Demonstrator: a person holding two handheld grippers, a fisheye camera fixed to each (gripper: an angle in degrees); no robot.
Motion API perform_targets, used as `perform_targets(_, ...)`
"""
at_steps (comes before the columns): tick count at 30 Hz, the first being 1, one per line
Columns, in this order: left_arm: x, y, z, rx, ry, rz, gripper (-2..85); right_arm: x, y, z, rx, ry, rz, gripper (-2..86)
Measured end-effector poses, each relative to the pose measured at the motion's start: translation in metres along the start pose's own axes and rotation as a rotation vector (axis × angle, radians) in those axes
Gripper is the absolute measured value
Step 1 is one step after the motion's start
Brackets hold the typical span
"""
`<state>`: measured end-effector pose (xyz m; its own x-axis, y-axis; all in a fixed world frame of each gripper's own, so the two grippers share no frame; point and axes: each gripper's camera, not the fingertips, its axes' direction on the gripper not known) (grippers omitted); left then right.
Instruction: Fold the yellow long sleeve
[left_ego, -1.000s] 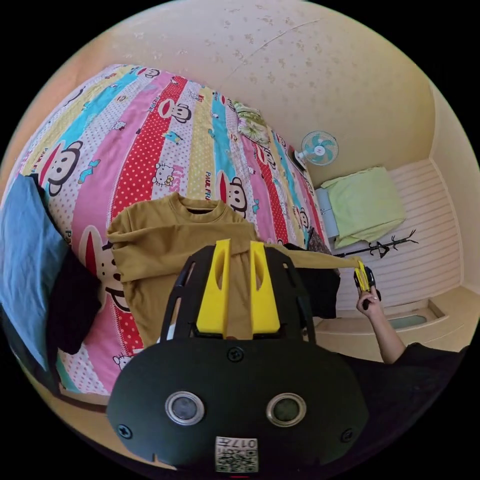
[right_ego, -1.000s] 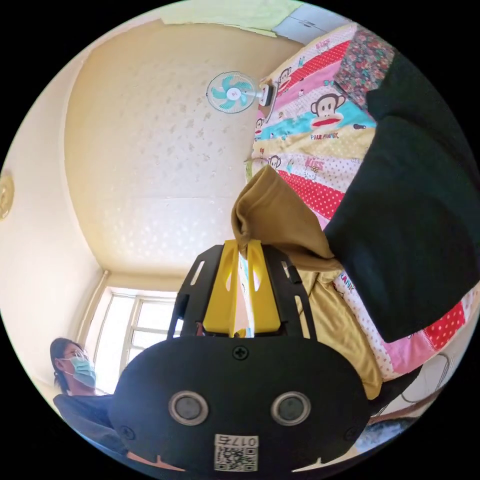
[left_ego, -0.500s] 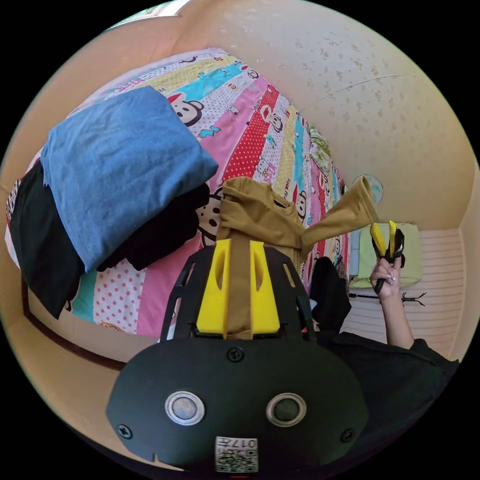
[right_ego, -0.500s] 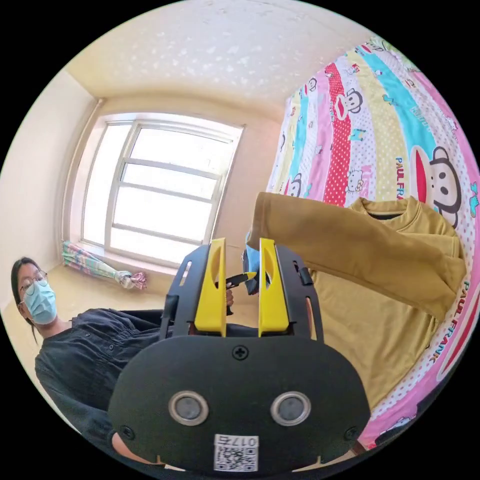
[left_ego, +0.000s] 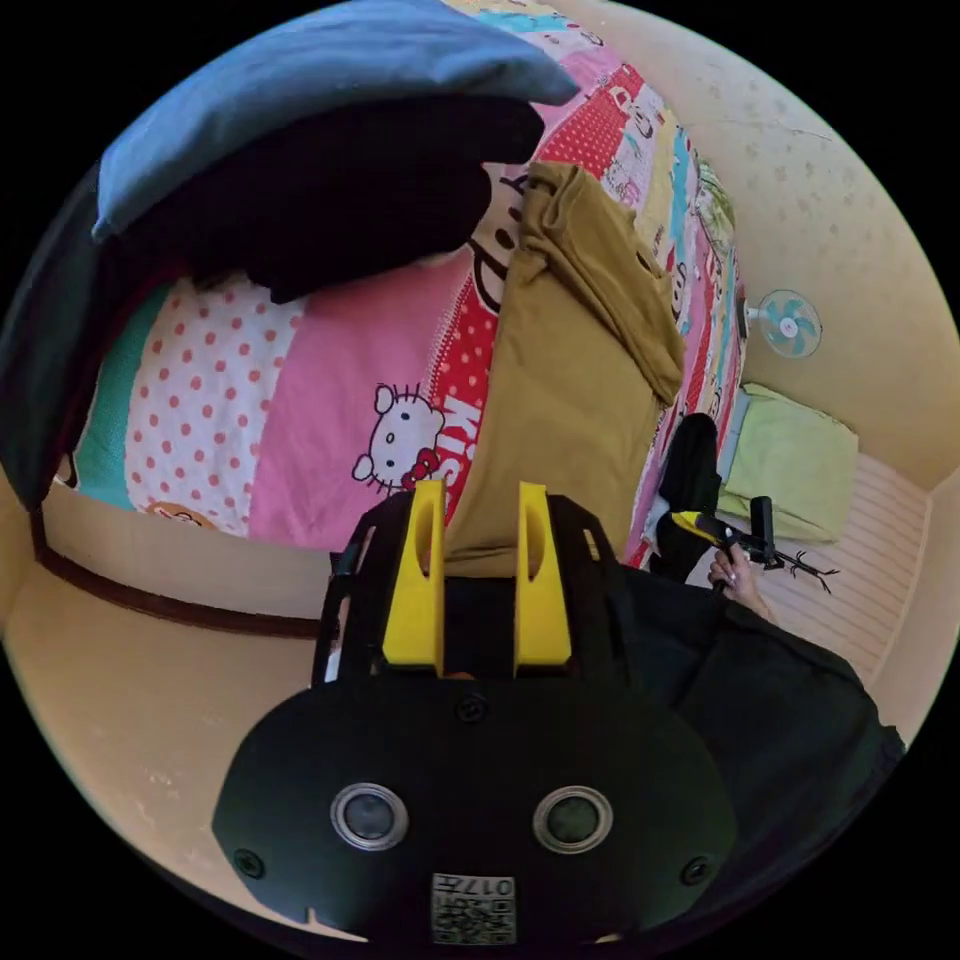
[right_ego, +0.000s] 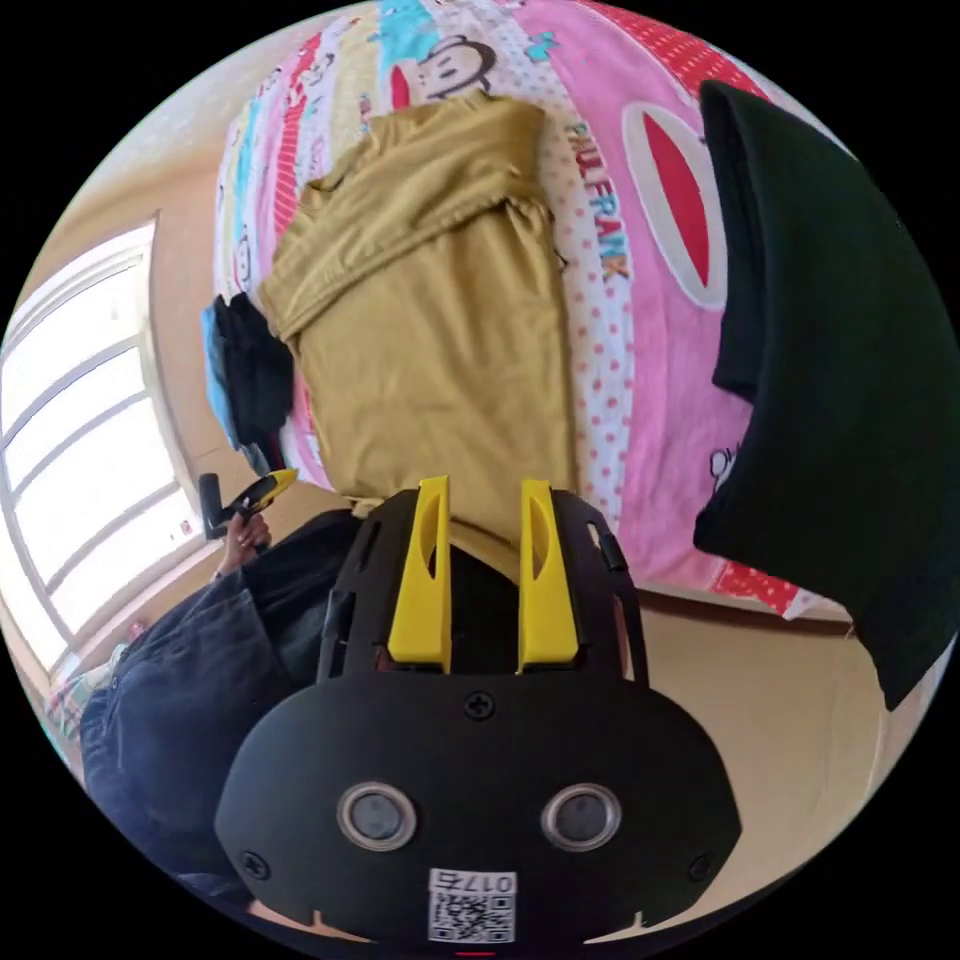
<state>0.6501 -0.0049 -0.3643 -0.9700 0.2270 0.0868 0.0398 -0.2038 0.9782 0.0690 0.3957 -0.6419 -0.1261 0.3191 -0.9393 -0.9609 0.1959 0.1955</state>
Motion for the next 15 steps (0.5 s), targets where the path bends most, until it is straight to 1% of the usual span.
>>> perform_targets(2, -0.005, 0.007, 0.013, -0.047, -0.038, -0.019, 11.8, 0.016, 0.009, 0.025, -0.081, 0.036, 0.072, 11.8)
perform_targets(4, -0.017, 0.020, 0.018, -0.065, -0.036, -0.050, 12.0, 0.023, 0.014, 0.035, -0.101, 0.032, 0.106, 12.2)
perform_targets(6, -0.025, 0.029, 0.022, -0.110, -0.041, -0.048, 12.3, 0.025, 0.017, 0.038, -0.091, 0.031, 0.121, 12.4)
perform_targets(8, -0.031, 0.038, 0.027, -0.172, -0.113, -0.015, 12.7, 0.026, 0.019, 0.039, -0.058, 0.056, 0.147, 12.7)
perform_targets(10, -0.038, 0.046, 0.030, -0.228, -0.180, 0.034, 13.1, 0.029, 0.018, 0.044, -0.069, 0.083, 0.173, 12.9)
perform_targets(12, -0.048, 0.050, 0.030, -0.238, -0.169, 0.024, 13.2, 0.034, 0.016, 0.050, -0.095, 0.107, 0.207, 13.3)
perform_targets(15, -0.071, 0.051, 0.031, -0.221, -0.085, -0.057, 13.4, 0.044, 0.014, 0.059, -0.125, 0.057, 0.255, 14.1)
